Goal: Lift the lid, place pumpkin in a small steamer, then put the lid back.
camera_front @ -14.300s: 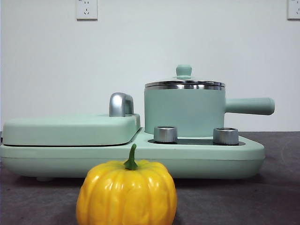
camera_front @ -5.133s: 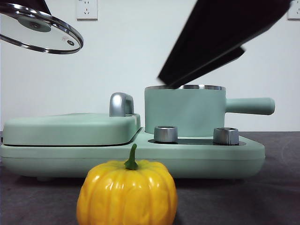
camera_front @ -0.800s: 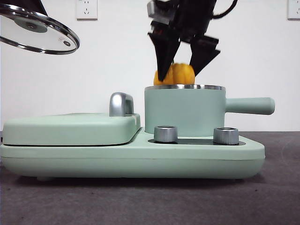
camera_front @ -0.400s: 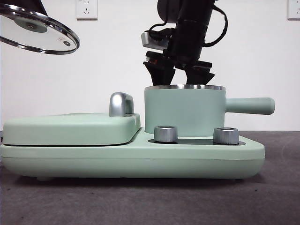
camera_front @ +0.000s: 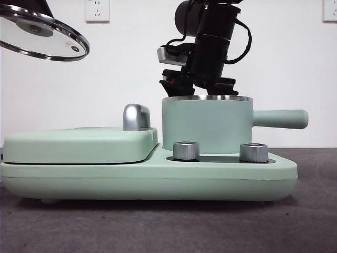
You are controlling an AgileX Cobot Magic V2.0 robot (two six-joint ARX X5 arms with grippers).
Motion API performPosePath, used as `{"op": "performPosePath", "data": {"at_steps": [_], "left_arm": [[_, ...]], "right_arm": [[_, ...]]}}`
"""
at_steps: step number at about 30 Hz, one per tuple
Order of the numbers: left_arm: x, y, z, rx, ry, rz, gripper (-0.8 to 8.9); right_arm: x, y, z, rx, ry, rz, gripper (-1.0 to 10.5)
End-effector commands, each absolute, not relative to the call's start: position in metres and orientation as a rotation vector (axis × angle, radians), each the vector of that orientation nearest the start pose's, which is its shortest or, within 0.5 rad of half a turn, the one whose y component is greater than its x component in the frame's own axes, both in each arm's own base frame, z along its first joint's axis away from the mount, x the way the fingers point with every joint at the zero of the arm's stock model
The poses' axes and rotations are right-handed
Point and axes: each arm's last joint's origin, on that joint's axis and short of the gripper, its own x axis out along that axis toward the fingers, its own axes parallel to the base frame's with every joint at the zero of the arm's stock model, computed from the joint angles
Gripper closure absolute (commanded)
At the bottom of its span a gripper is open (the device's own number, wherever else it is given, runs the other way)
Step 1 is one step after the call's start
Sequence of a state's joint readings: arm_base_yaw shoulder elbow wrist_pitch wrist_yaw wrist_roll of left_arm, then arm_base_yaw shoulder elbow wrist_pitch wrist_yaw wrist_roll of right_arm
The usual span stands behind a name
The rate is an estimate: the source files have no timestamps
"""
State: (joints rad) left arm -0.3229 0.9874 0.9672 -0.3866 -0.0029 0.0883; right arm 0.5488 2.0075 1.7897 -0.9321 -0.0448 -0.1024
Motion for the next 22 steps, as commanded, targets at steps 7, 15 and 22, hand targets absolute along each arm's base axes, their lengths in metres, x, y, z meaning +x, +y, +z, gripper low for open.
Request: {"op": "performPosePath", "data": {"at_steps": [7, 15, 22], "left_arm": [[0.199, -0.067, 0.348, 0.143, 0.348, -0.332, 8.02], [0.199, -0.067, 0.348, 0.143, 0.348, -0.332, 8.02], [0.199, -0.067, 0.348, 0.144, 0.348, -0.332, 8.02]], "right_arm": [[0.363, 0.229, 0.26, -0.385, 1.084, 0.61, 4.5], [0.328, 0.207, 0.337, -0.315, 0.924, 0.6, 6.2], [0.295, 0.187, 0.364, -0.266, 0.789, 0.603, 6.2]]}}
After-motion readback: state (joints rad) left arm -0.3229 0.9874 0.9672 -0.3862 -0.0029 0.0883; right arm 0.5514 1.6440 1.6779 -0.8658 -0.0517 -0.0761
